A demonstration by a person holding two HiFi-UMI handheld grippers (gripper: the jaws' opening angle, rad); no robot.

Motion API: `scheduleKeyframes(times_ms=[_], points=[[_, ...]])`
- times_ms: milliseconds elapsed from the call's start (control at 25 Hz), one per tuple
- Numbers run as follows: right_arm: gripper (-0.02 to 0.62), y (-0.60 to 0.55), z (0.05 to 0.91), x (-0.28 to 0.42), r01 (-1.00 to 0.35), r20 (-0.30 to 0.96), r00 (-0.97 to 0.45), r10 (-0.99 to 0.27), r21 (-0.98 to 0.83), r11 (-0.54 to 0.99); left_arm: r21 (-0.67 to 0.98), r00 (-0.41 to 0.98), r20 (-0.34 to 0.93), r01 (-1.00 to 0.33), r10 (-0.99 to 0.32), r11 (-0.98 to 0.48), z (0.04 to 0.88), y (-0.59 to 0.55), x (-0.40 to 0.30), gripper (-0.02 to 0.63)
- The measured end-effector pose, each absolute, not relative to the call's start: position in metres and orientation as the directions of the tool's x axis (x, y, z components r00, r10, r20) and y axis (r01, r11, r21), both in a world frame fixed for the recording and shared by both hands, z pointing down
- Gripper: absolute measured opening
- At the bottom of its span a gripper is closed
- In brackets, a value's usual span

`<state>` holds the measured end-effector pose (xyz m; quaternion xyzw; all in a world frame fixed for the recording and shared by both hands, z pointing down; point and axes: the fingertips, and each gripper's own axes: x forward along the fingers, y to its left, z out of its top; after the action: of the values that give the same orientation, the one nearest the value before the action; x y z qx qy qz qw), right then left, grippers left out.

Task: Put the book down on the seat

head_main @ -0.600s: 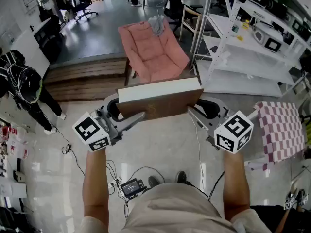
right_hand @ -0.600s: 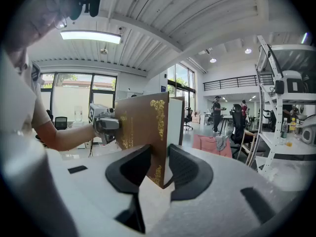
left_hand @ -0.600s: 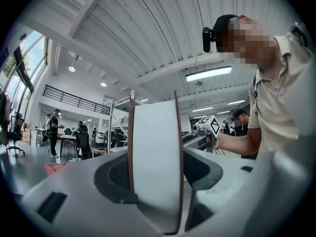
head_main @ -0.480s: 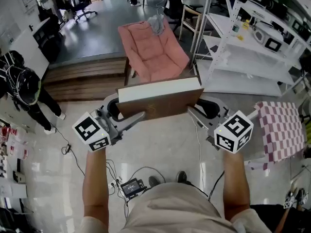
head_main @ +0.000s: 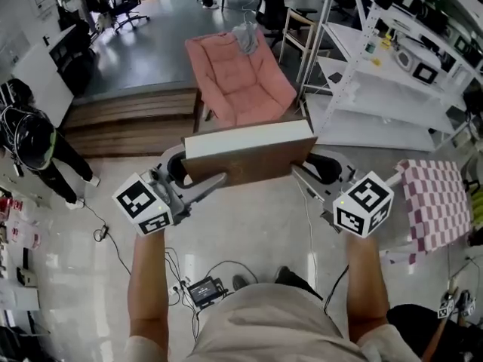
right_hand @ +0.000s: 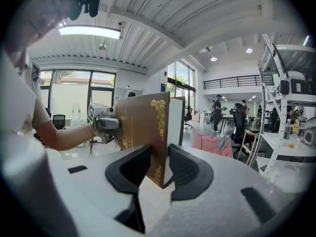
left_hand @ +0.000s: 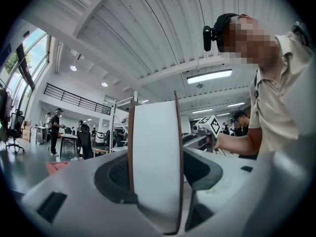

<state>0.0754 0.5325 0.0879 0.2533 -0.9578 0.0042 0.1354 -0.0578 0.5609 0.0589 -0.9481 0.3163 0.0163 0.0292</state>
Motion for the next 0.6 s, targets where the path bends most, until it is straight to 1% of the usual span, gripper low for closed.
scheduleKeyframes(times_ms=[280,600], points=[[0.109,0.513,0.092,0.060,-0.486,0.262,-0.836,-0.482,0.053,0.872,-0.032,0.790,-0.056,-0.613,-0.611,-0.790,0.063,0.544,-0.073,0.256],[0.110,0.460,0.099,0.054,-0.446,0.238,-0.870,-0.432,-0.007,0.895,-0.004,0.770,-0.070,-0.636,-0.635,-0.771,0.063,0.496,-0.077,0.255]])
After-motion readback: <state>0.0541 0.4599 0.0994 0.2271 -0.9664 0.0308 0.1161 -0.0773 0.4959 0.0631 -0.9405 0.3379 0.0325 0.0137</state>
